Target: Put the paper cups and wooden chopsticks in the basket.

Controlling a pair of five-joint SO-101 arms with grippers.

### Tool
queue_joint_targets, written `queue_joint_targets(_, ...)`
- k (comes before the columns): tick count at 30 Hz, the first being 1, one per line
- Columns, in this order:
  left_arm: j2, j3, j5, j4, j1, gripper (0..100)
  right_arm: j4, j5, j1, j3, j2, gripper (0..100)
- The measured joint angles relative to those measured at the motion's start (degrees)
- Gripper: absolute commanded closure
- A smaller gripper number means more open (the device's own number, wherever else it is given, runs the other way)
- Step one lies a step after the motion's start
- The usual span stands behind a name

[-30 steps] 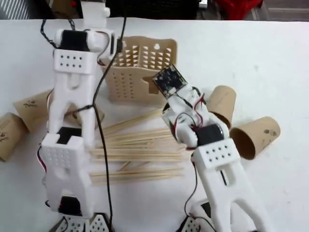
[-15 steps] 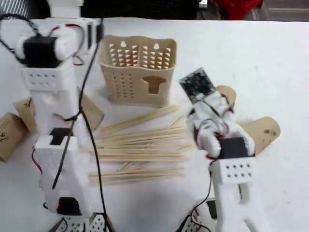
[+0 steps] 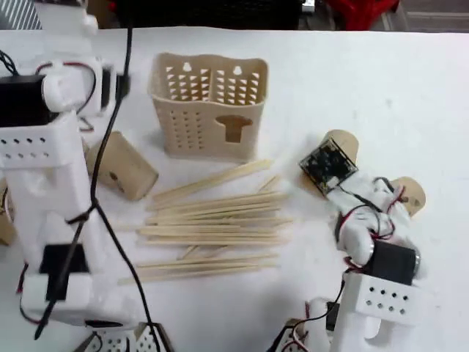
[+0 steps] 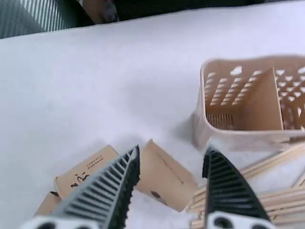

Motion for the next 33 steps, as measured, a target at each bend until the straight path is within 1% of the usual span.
queue_joint_targets(3,-4.6,9.1,-2.1,-0.4,0.0,77,0.3,7.8,5.9,0.3,-0.1,79.3)
queue_joint_targets(5,-6.8,14.6,-3.0,-0.7,-0.1,77,0.3,11.9,8.4,1.5,-0.5,79.3)
queue_joint_targets(8,-8.8,21.8,-4.0,-1.1,-0.1,77,-2.3,14.0,10.5,4.8,-1.7,79.3)
queue_joint_targets(11,-10.5,29.2,-4.5,-3.3,-0.1,77,-7.8,14.5,12.2,10.7,-3.4,79.3)
queue_joint_targets(14,-12.7,37.7,-4.7,-7.2,-0.1,77,-12.2,14.7,12.3,16.7,-5.2,79.3)
queue_joint_targets(22,-21.5,58.6,-6.3,-17.9,-0.1,77,-16.7,14.7,12.4,23.3,-6.3,79.3)
queue_joint_targets(27,-23.3,68.0,-6.4,-24.4,-0.1,77,-22.1,14.7,12.5,27.3,-6.3,79.4)
queue_joint_targets(31,-23.3,73.7,-6.4,-29.3,-0.1,77,-25.2,14.7,14.4,27.8,-6.4,80.0)
queue_joint_targets(33,-23.3,75.8,-6.4,-31.3,-0.1,77,-27.1,14.3,14.6,28.3,-6.5,83.1)
